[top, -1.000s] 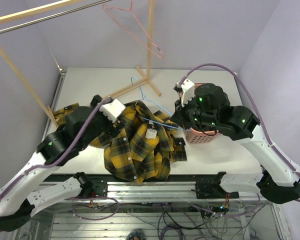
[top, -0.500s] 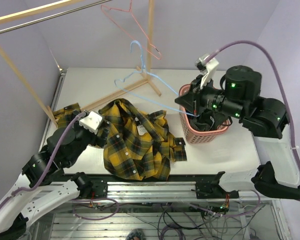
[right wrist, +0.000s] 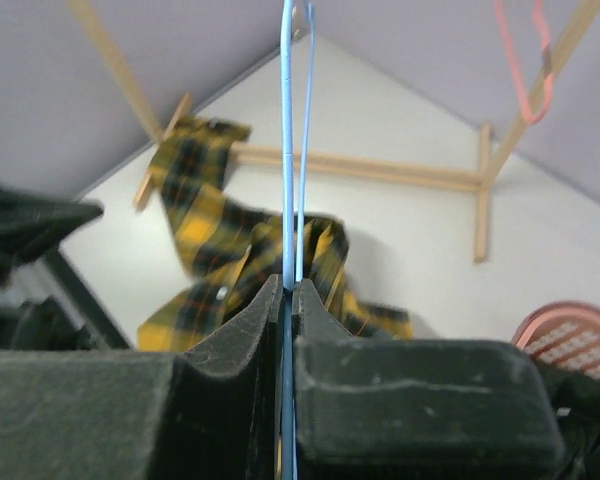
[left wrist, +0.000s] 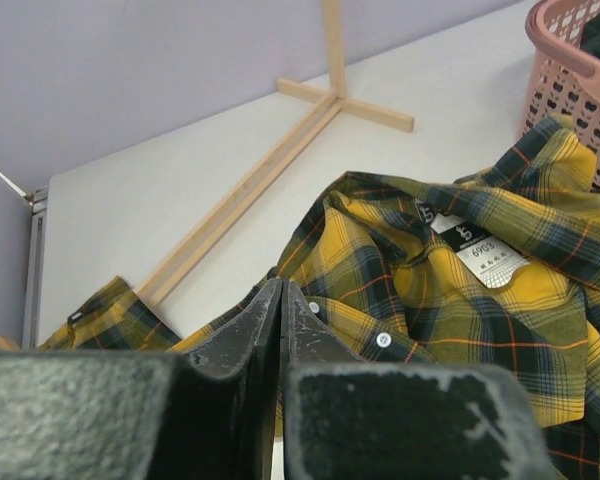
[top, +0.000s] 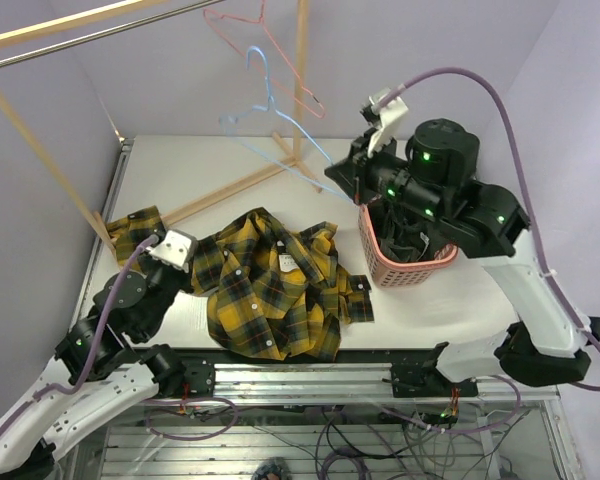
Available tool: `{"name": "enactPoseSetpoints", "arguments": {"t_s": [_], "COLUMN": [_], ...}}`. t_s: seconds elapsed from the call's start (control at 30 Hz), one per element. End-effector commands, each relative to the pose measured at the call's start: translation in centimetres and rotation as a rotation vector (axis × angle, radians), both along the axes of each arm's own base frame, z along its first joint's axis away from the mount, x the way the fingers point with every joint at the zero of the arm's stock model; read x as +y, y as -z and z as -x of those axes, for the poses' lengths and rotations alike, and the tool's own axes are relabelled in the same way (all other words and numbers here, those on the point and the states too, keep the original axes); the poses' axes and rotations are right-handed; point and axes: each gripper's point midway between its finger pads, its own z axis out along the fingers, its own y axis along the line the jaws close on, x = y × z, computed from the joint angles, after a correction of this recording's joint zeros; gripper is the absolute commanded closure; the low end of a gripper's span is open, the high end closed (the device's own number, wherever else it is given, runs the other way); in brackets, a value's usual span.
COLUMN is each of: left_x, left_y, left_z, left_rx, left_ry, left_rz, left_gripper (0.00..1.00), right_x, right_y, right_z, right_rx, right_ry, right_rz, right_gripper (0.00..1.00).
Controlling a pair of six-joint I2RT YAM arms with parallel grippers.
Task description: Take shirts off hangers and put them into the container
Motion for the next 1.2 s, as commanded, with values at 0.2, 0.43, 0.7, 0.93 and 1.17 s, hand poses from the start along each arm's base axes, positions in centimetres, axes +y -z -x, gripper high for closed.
{"name": "enactPoseSetpoints", "arguments": {"t_s": [0.2, 0.43, 0.7, 0.93, 1.17], "left_x": [-1.9, -1.8, -1.6, -1.6, -1.6], "left_y": [0.6, 0.9, 0.9, 0.9, 1.0], "left_z": [-1.3, -1.0, -0.6, -0.7, -0.7], "left_rx": [0.006, 0.019, -0.001, 0.000, 0.000], "left_ry": [0.006, 0.009, 0.015, 0.012, 0.013], "left_rz": [0.053, 0.080, 0.107, 0.105, 0.102], "left_gripper": [0.84, 0.84, 0.85, 0.85, 0.85], "right_x": [2.3, 6.4, 9.8, 10.9, 13.0], "right_y": [-7.2, -5.5, -5.1, -5.2, -3.9], "right_z": [-9.3, -13.3, -15.8, -16.5, -17.9], "right_rx": [-0.341, -0.347, -0.348, -0.352, -0.343], "right_ry": [0.273, 0.240, 0.191, 0.178, 0.147], "right_rz": [-0.189, -0.216, -0.235, -0.239, -0.227], "right_gripper": [1.00, 1.00, 1.00, 1.00, 1.00]}}
